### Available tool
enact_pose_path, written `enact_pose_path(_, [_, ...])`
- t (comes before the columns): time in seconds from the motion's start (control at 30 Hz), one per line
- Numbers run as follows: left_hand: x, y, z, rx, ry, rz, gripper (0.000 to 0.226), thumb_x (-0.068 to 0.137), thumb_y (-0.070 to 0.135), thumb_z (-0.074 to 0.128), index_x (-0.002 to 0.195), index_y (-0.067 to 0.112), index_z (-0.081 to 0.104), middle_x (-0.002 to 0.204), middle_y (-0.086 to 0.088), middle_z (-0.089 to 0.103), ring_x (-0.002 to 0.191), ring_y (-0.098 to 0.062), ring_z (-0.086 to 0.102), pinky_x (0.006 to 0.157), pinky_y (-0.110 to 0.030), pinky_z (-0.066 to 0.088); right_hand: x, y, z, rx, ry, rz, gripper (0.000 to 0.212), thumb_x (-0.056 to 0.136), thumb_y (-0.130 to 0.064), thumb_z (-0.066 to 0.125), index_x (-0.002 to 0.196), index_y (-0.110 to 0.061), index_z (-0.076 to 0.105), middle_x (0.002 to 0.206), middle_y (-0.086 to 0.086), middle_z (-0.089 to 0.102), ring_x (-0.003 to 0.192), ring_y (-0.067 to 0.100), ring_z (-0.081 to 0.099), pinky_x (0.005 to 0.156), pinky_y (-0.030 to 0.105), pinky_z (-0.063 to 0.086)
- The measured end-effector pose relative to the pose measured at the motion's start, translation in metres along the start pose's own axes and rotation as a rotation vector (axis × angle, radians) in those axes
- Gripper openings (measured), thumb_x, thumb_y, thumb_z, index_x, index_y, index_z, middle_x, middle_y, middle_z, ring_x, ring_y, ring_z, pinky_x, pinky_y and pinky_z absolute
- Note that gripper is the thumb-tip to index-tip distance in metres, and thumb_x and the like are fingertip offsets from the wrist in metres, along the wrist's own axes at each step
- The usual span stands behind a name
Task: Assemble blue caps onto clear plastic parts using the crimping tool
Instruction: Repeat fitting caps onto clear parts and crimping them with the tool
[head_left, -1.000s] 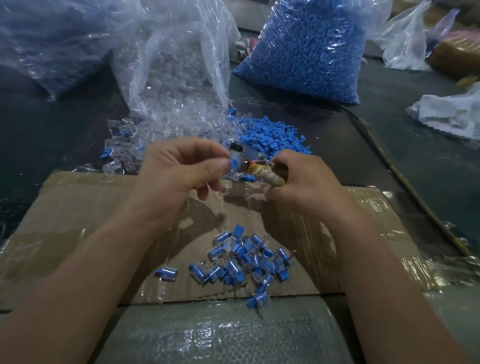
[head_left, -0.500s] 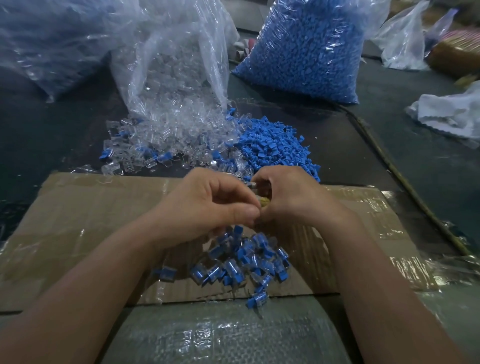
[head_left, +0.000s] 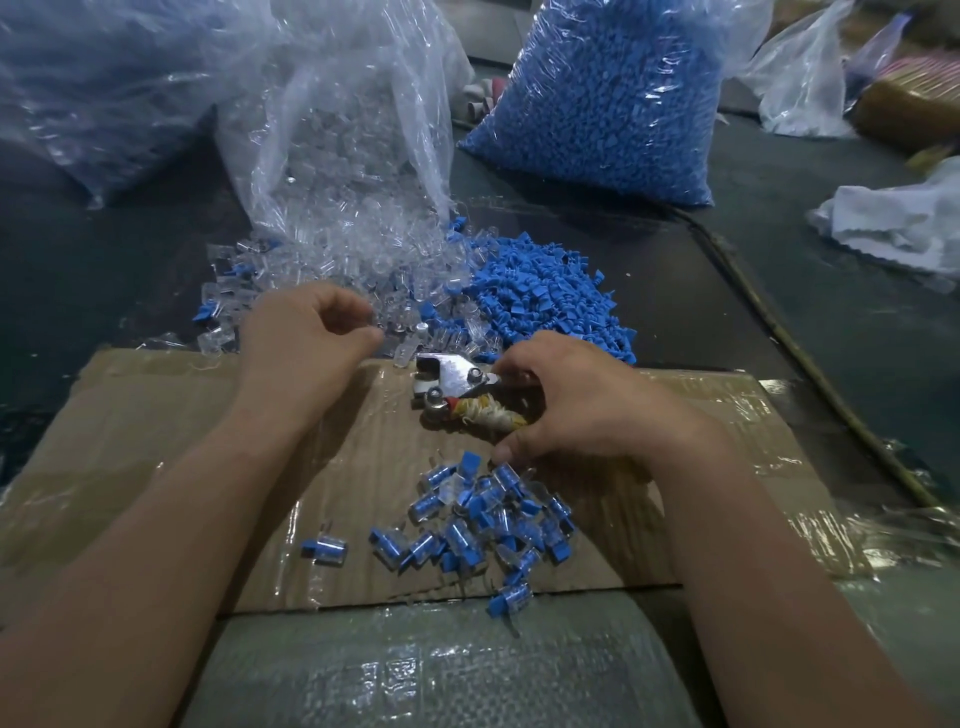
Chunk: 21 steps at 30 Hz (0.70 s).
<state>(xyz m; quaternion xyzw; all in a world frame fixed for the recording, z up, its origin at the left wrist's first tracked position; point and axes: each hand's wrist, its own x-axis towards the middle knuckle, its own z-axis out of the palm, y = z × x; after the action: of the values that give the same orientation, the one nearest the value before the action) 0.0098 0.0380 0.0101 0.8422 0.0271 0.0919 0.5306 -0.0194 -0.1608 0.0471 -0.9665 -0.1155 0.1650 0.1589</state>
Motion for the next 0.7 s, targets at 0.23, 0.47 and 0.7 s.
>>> enact_pose_path(0.23, [0.0047, -0.0046, 0.0071, 0.35, -0.071, 0.175, 0.03, 0.085, 0.015, 0.063, 0.116, 0.014, 0.063, 0.104, -0.006, 0.065, 0.083, -0.01, 0.05, 0.082, -0.025, 0.036, 0.0014, 0.0016, -0.0012, -0.005, 0.008, -0.007, 0.069, 0.062, -0.052, 0.076, 0.121, -0.027, 0.05, 0.093, -0.017, 0.038, 0.093, 0.007, 0.042, 0.078, 0.027, 0.037])
enact_pose_path(0.47, [0.0056, -0.0039, 0.0088, 0.449, -0.145, 0.171, 0.026, 0.089, 0.021, 0.057, 0.113, 0.018, 0.065, 0.108, -0.003, 0.067, 0.088, -0.014, 0.054, 0.087, -0.031, 0.041, -0.0003, 0.0016, -0.0019, 0.033, 0.042, -0.012, 0.065, 0.066, -0.054, 0.071, 0.121, -0.025, 0.053, 0.093, -0.018, 0.04, 0.091, 0.004, 0.043, 0.072, 0.023, 0.033])
enact_pose_path(0.7, [0.0038, -0.0002, 0.0065, 0.374, -0.084, 0.184, 0.008, 0.084, 0.018, 0.064, 0.086, 0.02, 0.072, 0.088, 0.0, 0.067, 0.074, -0.008, 0.052, 0.077, -0.025, 0.036, -0.0012, 0.0013, -0.0019, 0.035, 0.048, -0.007, 0.061, 0.068, -0.056, 0.068, 0.119, -0.025, 0.055, 0.091, -0.02, 0.041, 0.09, 0.004, 0.044, 0.067, 0.017, 0.034])
